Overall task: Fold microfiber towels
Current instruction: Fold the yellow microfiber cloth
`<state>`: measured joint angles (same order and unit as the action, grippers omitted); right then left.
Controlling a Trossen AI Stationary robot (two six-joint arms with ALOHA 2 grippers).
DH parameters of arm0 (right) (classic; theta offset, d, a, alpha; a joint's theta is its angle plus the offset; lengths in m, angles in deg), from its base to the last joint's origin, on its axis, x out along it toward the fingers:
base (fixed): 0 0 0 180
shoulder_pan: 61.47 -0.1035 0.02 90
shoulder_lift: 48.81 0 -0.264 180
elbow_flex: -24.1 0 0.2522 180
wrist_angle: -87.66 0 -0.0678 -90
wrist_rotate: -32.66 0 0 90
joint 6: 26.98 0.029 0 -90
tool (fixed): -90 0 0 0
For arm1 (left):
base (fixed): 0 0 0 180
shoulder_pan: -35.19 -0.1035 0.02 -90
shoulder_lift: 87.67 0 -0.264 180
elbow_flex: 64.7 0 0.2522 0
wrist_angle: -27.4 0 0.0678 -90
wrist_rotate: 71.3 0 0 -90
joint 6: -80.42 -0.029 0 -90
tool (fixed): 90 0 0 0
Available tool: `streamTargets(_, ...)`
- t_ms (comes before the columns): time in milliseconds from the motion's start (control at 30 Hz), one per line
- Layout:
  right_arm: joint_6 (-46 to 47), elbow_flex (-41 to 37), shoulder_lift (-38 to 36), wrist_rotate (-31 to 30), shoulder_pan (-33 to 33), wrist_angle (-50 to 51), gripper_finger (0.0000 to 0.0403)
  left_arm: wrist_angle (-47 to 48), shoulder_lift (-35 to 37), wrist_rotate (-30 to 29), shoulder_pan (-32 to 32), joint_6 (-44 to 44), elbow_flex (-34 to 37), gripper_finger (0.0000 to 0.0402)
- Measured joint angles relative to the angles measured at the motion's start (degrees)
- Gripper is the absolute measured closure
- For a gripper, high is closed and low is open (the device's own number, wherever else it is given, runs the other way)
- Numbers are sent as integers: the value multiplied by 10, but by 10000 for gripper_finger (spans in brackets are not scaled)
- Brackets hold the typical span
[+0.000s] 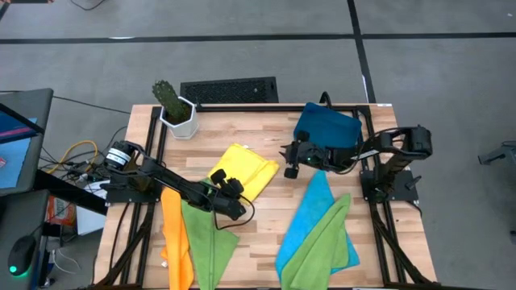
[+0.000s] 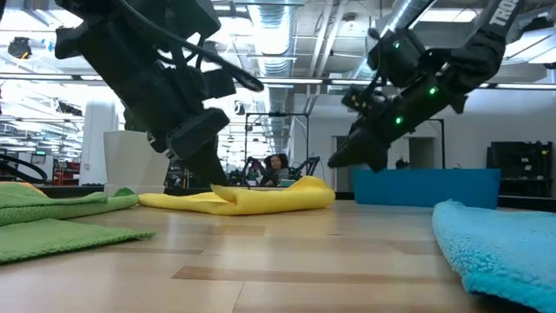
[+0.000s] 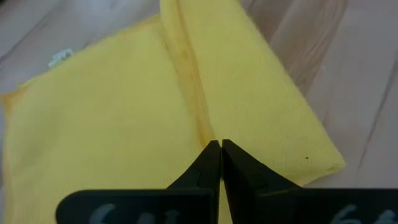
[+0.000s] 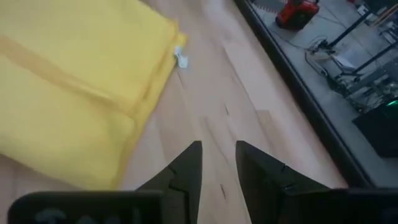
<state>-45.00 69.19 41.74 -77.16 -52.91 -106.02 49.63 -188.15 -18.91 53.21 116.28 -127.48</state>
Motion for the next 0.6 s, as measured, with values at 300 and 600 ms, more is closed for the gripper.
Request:
streamTargets(300,0,0,-36,0,-21,23,281,38,67,-45,0,-8,0,401)
streamTargets(600,11,0,-11,3,-30,17,281,75,70,-47,20,52,2,401)
